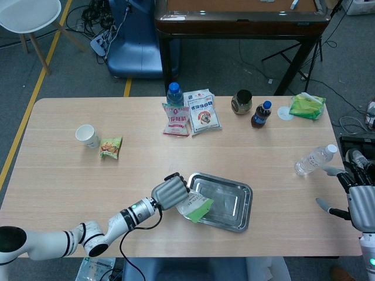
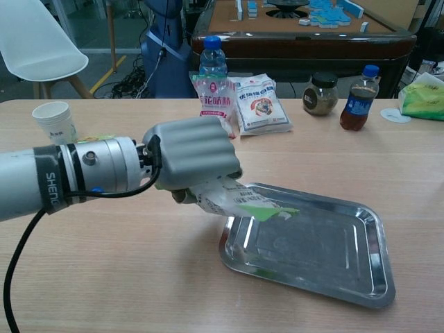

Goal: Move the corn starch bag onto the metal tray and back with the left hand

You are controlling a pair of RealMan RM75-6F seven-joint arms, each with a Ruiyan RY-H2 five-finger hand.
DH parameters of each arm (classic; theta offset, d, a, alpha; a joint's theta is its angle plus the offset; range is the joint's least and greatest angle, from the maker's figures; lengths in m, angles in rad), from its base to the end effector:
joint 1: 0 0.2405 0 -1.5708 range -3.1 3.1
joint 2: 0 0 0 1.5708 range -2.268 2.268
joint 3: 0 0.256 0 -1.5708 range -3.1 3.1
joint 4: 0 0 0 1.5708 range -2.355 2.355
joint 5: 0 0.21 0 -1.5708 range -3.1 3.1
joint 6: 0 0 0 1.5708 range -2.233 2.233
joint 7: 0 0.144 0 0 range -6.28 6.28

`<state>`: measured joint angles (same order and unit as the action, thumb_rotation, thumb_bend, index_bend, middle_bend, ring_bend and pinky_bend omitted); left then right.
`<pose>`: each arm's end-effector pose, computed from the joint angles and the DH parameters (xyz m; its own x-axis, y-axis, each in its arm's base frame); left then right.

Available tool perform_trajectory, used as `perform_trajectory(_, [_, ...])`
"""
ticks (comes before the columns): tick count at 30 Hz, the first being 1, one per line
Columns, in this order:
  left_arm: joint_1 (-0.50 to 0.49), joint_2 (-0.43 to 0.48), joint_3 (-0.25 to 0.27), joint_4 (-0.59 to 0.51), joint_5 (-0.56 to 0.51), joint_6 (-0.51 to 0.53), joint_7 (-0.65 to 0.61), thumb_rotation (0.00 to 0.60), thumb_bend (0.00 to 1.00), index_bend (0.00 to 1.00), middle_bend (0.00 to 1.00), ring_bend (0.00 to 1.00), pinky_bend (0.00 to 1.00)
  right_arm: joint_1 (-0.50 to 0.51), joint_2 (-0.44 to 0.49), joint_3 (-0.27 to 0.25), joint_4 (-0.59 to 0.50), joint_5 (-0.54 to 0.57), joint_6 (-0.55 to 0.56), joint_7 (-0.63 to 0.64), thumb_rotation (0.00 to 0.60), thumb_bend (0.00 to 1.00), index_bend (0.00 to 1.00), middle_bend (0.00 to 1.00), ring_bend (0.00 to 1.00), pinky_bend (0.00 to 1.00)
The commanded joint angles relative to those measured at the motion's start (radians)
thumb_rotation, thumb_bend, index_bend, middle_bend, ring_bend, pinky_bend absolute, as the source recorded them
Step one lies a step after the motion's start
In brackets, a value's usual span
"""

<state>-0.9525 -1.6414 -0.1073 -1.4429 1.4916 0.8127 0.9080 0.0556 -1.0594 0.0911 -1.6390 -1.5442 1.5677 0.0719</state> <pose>-0.0525 0.3090 -0.0727 0.8101 -0.3726 0.4527 0.0214 -0.7529 -0.6578 -0.3006 -0.1795 0.1895 0.3553 0.1088 0.9284 -0.9318 -0.0379 0.3611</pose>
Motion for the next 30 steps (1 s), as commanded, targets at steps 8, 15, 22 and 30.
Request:
perform_trajectory(8, [-0.045, -0.05, 0.023, -0.072, -0.182, -0.02, 0.449, 0.6, 0.36, 0.5, 0.58, 0.57, 0.64, -0.009, -0.002, -0.001, 0.011, -0.004, 0.017, 0.018, 0.6, 0.11, 0.28, 0.36, 0.14, 0.16])
perform_trajectory(15, [-0.063, -0.089, 0.074, -0.079, -0.273, 0.026, 0.683, 0.6, 0.36, 0.5, 0.58, 0.57, 0.68, -0.015, -0.002, 0.0, 0.016, 0.001, 0.023, 0.026, 0.6, 0.11, 0.28, 0.36, 0.14, 0.16])
perform_trajectory(22, [-0.081, -0.109, 0.134, -0.082, -0.348, 0.066, 0.853, 0.6, 0.36, 0.5, 0.59, 0.57, 0.71, -0.017, 0.002, 0.003, 0.013, 0.003, 0.026, 0.026, 0.6, 0.11, 0.28, 0.36, 0.14, 0.16])
perform_trajectory(30, [-0.097, -0.079, 0.137, -0.12, -0.413, 0.12, 0.879, 0.6, 0.36, 0.5, 0.6, 0.57, 0.71, -0.019, 0.001, 0.004, 0.014, 0.004, 0.028, 0.026, 0.6, 0.11, 0.28, 0.36, 0.14, 0.16])
